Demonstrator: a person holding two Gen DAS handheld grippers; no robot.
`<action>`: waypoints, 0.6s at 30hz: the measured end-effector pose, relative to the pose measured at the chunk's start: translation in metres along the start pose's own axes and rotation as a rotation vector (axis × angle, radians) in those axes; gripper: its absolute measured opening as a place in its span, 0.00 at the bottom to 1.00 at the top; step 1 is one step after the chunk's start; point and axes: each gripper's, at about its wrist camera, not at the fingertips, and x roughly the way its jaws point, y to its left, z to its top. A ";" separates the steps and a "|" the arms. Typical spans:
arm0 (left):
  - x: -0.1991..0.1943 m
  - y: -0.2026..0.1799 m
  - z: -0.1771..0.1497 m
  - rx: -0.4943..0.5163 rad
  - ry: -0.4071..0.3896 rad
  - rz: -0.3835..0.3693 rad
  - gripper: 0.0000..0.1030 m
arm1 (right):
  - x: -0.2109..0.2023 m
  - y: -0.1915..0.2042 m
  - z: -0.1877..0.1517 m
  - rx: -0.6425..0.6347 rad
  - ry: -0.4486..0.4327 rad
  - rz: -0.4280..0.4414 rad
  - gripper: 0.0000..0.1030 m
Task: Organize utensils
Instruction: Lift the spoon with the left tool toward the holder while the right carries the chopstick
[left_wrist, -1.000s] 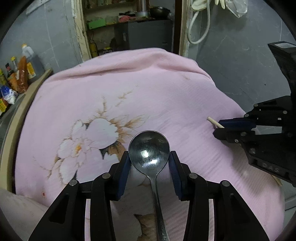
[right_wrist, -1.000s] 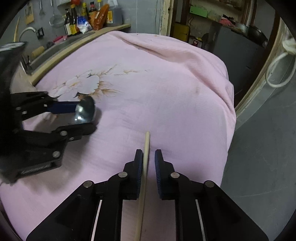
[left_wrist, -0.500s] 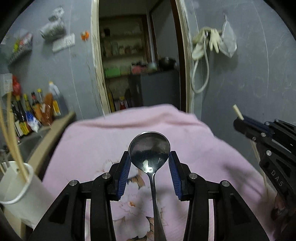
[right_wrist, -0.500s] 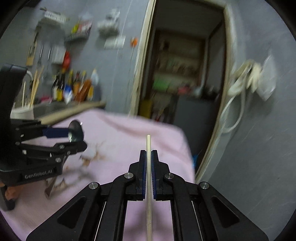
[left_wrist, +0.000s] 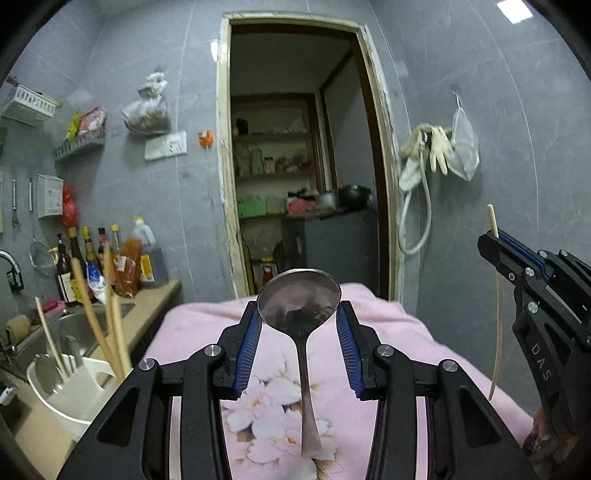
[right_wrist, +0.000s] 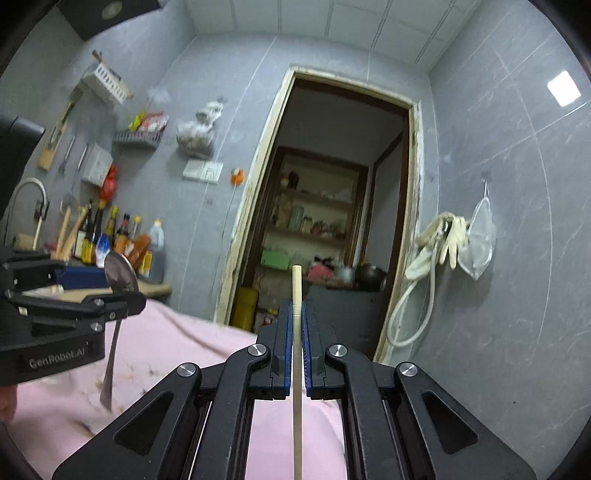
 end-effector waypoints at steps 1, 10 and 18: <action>-0.004 0.002 0.003 0.002 -0.012 0.004 0.35 | -0.001 0.000 0.005 0.006 -0.017 -0.001 0.03; -0.037 0.034 0.032 -0.003 -0.105 0.061 0.35 | -0.008 0.020 0.047 0.041 -0.156 0.021 0.03; -0.074 0.093 0.057 -0.063 -0.152 0.123 0.35 | -0.004 0.045 0.080 0.109 -0.211 0.113 0.03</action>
